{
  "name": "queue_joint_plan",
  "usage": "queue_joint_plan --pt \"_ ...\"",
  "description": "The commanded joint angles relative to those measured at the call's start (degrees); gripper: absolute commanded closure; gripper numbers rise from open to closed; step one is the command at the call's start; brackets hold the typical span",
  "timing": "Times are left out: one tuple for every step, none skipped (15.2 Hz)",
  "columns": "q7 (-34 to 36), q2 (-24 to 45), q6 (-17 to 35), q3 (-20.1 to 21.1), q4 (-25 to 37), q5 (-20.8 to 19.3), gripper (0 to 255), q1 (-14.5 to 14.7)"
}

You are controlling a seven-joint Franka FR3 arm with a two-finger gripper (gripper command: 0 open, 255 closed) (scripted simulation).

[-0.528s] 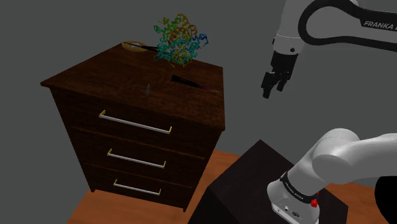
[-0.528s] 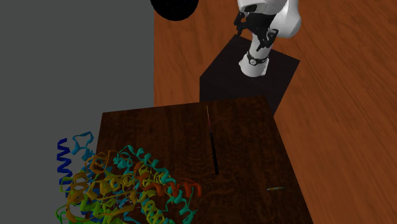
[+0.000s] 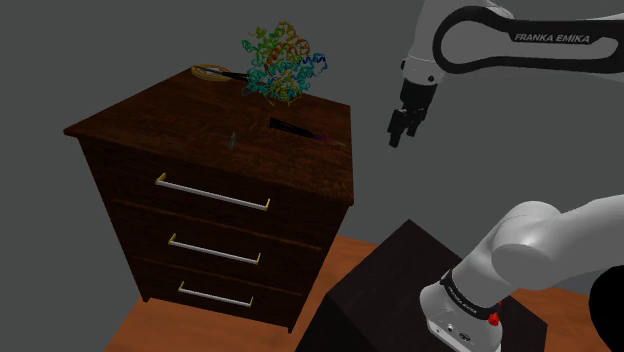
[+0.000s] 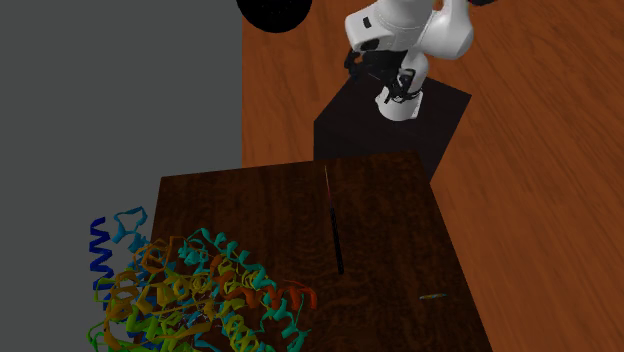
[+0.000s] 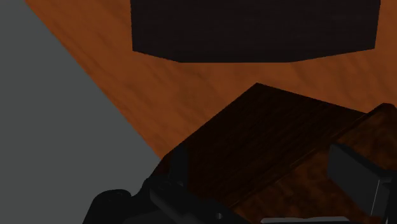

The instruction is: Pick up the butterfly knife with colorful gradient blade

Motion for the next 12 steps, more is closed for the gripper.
queue_joint_plan --pt "-2.49 3.75 3.52 -0.66 1.41 0.17 0 0.69" --pt "-3.85 5.63 5.07 -1.06 2.29 0.26 0 0.97" --pt "-5.22 7.53 6.55 -1.42 3.24 0.41 0 1.24" --pt "-6.59 9.43 7.97 -1.75 4.27 0.60 0 1.52" --pt "-7.97 11.34 9.32 -2.06 5.36 0.84 0 1.81" --pt "-9.36 13.25 10.59 -2.33 6.52 1.14 0 2.09" --pt "-10.75 15.17 11.79 -2.58 7.74 1.47 0 2.37" --pt "-12.16 17.08 12.92 -2.78 9.03 1.85 0 2.64" --pt "-13.56 18.99 13.97 -2.97 10.38 2.27 0 2.92" --pt "-14.98 20.90 14.94 -3.11 11.79 2.73 0 3.19" --pt "-16.39 22.80 15.84 -3.21 13.26 3.23 0 3.43" --pt "-17.80 24.70 16.67 -3.28 14.80 3.75 0 3.68"
